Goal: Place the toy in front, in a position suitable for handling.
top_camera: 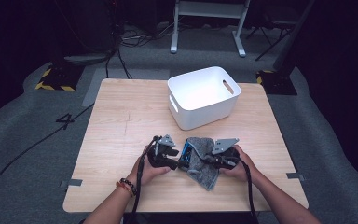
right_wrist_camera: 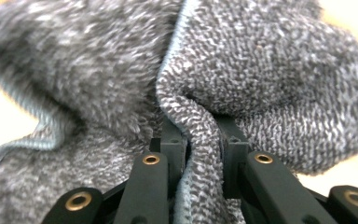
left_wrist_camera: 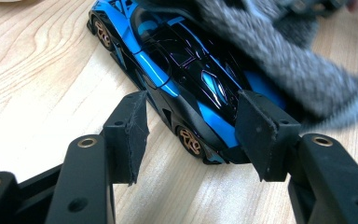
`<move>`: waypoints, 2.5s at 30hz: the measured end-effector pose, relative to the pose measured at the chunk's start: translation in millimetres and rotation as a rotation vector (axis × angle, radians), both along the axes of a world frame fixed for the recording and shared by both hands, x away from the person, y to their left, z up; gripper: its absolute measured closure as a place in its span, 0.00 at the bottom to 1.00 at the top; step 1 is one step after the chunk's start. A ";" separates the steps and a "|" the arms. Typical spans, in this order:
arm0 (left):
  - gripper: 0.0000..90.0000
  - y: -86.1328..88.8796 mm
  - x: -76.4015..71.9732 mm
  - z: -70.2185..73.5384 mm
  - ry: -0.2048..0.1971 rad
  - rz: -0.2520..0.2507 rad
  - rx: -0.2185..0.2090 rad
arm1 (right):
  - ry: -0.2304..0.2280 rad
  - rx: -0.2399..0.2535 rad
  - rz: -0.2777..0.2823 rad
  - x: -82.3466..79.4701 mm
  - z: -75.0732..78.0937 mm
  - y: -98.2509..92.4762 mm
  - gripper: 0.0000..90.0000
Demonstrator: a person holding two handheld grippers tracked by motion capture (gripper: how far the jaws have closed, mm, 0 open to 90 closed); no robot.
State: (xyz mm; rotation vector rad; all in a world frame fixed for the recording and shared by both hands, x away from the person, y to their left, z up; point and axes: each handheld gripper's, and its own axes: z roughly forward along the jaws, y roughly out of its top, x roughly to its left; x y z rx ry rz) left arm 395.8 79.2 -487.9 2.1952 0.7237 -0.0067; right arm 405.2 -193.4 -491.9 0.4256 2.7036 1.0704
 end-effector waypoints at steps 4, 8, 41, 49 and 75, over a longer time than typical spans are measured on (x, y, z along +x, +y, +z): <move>0.49 -0.2 0.2 -0.1 -0.001 0.001 0.001 | -0.023 -0.023 -0.033 13.3 1.3 -1.9 0.85; 0.49 0.9 1.3 -0.9 0.010 -0.003 -0.008 | -0.040 -0.030 -0.116 30.1 1.0 -12.4 0.85; 0.13 -47.6 -38.8 -4.4 -0.078 0.174 0.125 | -0.007 -0.030 -0.128 37.5 1.2 -22.9 0.85; 0.14 -63.0 -33.6 -12.0 -0.098 0.285 0.160 | -0.002 -0.019 -0.128 37.7 0.4 -24.0 0.85; 0.24 -18.1 -40.2 -11.8 -0.136 -0.115 0.081 | 0.017 -0.033 -0.250 39.8 12.4 -71.1 0.86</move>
